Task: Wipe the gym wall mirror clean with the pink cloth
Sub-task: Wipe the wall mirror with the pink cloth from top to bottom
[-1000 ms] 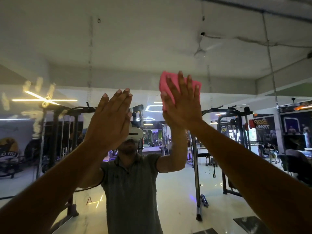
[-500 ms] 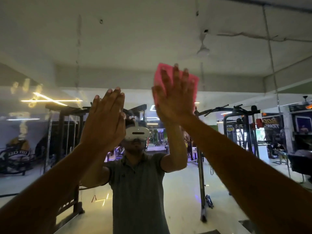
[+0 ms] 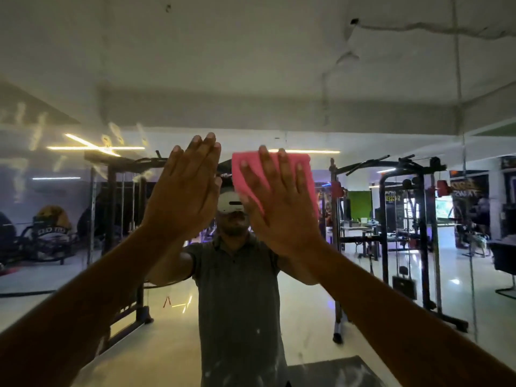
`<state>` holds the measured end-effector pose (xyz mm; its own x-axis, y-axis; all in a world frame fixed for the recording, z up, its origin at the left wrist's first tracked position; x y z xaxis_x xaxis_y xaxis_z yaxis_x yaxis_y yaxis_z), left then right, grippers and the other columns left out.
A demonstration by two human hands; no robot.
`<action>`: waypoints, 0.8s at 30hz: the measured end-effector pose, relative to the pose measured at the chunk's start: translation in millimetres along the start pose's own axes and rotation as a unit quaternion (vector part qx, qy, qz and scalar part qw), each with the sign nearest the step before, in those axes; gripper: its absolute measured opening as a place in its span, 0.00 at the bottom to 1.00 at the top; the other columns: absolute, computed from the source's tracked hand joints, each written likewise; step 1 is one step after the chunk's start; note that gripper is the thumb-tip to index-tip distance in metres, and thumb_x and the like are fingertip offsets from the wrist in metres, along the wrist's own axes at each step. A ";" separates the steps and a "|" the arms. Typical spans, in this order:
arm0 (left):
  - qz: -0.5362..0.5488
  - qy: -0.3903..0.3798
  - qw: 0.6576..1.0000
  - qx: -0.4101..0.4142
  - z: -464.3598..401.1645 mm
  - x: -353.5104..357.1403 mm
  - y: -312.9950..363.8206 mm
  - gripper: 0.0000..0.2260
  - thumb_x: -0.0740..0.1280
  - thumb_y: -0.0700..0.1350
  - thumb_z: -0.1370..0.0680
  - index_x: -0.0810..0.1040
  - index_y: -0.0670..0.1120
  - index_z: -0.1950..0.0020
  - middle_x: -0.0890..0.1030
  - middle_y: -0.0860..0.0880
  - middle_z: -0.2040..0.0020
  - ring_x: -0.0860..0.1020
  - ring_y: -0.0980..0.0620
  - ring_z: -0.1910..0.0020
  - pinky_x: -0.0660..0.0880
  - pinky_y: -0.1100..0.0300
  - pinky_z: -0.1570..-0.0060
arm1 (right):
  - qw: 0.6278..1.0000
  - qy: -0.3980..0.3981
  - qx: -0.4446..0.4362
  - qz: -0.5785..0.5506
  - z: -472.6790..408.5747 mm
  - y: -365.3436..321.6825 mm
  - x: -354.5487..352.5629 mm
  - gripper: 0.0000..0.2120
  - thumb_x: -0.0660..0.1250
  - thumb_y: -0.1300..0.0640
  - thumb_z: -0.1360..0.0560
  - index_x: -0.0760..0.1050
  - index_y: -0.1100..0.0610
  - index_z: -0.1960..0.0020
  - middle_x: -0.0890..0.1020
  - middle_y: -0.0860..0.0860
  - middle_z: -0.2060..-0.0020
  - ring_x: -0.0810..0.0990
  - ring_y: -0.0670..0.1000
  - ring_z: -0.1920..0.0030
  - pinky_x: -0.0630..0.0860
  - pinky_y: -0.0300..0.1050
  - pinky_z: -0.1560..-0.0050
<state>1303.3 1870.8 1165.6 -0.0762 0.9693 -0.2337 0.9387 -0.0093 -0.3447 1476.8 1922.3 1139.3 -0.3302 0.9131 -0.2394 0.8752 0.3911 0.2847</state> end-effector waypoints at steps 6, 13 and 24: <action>-0.025 -0.009 1.000 0.005 -3.6 1.6 13.5 0.32 0.47 0.58 0.12 0.52 0.44 0.11 0.49 0.44 0.11 0.47 0.43 0.11 0.39 0.44 0.14 | 0.994 0.029 0.100 0.011 -1.0 91.1 -14.7 0.33 0.45 0.35 0.11 0.46 0.46 0.10 0.46 0.58 0.11 0.43 0.66 0.12 0.47 0.76 0.16; 0.028 0.029 0.999 -0.023 -7.8 2.5 24.4 0.28 0.52 0.52 0.11 0.58 0.45 0.12 0.56 0.45 0.11 0.51 0.45 0.12 0.40 0.47 0.14 | 1.000 0.000 -0.006 -0.013 47.6 22.4 4.8 0.33 0.44 0.36 0.11 0.46 0.47 0.10 0.43 0.56 0.11 0.41 0.63 0.11 0.37 0.69 0.14; 0.019 -0.016 1.000 0.017 -11.2 0.5 8.4 0.27 0.51 0.51 0.11 0.55 0.49 0.11 0.54 0.48 0.11 0.52 0.47 0.12 0.47 0.42 0.15 | 0.994 -0.037 -0.077 -0.063 82.8 -24.9 25.9 0.31 0.50 0.38 0.10 0.47 0.44 0.10 0.44 0.55 0.11 0.39 0.62 0.12 0.44 0.73 0.15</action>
<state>1314.9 1874.0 1172.7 -0.0520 0.9598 -0.2757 0.9288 -0.0549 -0.3664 1475.7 1926.7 1049.1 -0.4021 0.8470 -0.3478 0.7619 0.5202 0.3860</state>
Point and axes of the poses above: each hand's wrist, its own z-axis away from the middle knuckle, its own x-axis out of the palm, y = z × x, the point moved 7 cm from there along -z, towards the middle knuckle
